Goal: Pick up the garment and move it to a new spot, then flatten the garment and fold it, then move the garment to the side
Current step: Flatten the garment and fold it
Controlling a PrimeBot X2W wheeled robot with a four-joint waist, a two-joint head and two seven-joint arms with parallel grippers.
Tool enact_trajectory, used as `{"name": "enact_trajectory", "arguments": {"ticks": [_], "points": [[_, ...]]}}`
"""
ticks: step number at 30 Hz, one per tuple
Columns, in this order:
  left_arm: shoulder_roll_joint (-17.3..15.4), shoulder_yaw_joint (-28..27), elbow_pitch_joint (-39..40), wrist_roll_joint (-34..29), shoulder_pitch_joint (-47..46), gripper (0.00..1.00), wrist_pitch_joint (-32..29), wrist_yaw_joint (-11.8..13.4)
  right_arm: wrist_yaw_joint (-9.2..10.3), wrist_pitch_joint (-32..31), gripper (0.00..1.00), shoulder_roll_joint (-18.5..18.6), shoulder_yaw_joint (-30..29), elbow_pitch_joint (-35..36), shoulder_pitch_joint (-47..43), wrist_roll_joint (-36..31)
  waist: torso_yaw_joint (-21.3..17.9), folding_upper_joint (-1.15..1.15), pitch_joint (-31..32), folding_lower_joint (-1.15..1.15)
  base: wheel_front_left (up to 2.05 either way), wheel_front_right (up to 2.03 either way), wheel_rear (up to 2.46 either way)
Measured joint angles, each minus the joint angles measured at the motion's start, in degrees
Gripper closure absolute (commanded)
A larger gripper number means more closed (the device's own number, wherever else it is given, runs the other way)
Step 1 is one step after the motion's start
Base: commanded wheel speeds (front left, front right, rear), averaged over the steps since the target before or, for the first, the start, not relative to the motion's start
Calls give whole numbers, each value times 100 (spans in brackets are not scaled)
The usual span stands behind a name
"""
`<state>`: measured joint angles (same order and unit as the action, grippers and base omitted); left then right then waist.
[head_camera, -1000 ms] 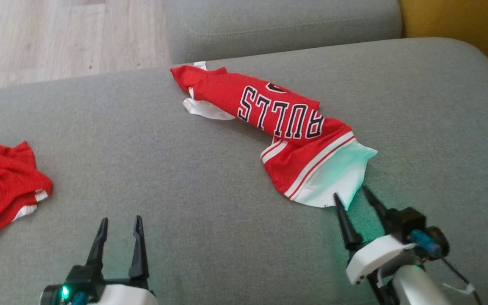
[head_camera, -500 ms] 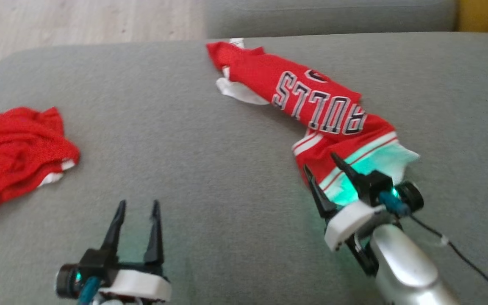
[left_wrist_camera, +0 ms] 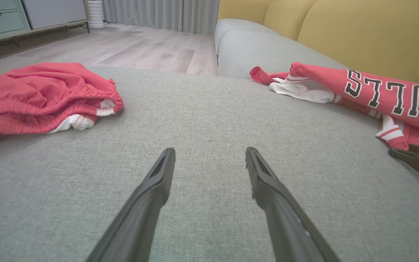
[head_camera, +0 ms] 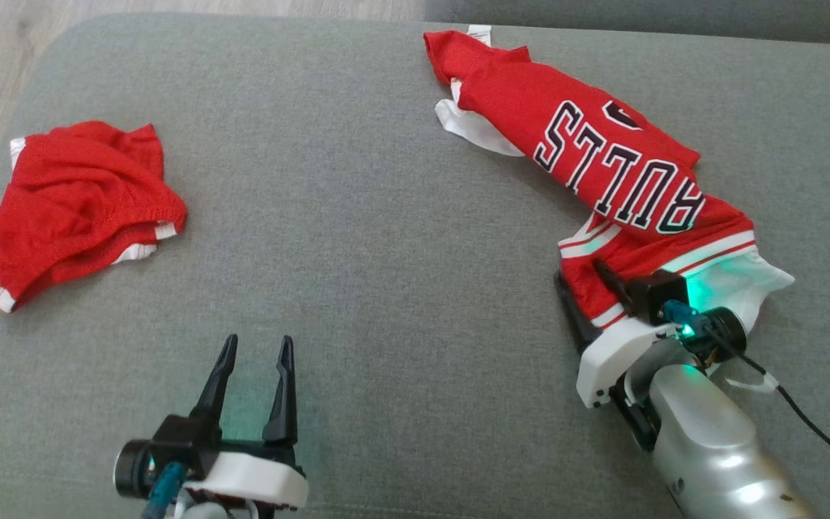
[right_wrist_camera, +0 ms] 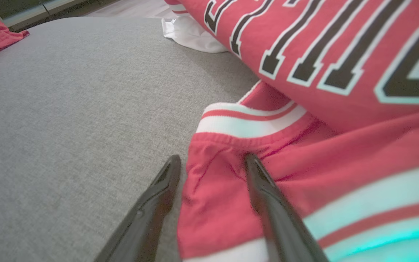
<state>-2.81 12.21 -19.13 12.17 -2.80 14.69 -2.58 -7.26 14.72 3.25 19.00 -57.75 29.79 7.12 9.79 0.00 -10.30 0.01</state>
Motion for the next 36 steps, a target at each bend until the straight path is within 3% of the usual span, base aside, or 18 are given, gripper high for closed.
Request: {"name": "enact_trajectory", "arguments": {"ticks": [1, 6, 13, 17, 21, 24, 30, 36], "points": [[0, 0, -16, 0, -25, 0, 0, 0, 0, 0, 100, 4, 43, -23, 40, 81, 5, 0, -11, 0, 0, 0, 0], [1, 0, -21, -2, -91, 0, 0, -2, 0, -3, 100, 27, 248, 46, 38, 430, -12, 0, 9, 0, 0, 0, 0], [2, 125, -65, -2, -100, 0, 0, -51, 0, -10, 100, 90, 1373, 2113, 100, 1639, 56, 0, 271, -1, 0, 0, 0], [1, 216, -116, -2, -40, 0, 0, -51, 0, -10, 100, 71, 1826, 3162, 867, 2526, 156, 0, 525, -1, 0, 0, 0], [1, 256, -198, -3, 148, 0, 0, -46, 0, -8, 100, 76, 1334, 3727, 1869, 3184, 319, 0, 767, -2, 0, 0, 0], [-3, 247, -250, -4, 347, 0, 0, -45, 0, -2, 100, 73, 835, 3735, 2209, 3178, 426, 0, 906, -2, 0, 0, 0], [-7, 78, -211, -4, 442, 0, 0, -12, 0, -1, 100, 76, -97, 3029, 1985, 2160, 329, 0, 909, -1, 0, 0, 0], [-7, 68, -192, -5, 372, 0, 0, -45, 0, -2, 100, 380, -1028, 2568, 721, 1244, 30, 0, 670, 0, 0, 0, 0]]}}
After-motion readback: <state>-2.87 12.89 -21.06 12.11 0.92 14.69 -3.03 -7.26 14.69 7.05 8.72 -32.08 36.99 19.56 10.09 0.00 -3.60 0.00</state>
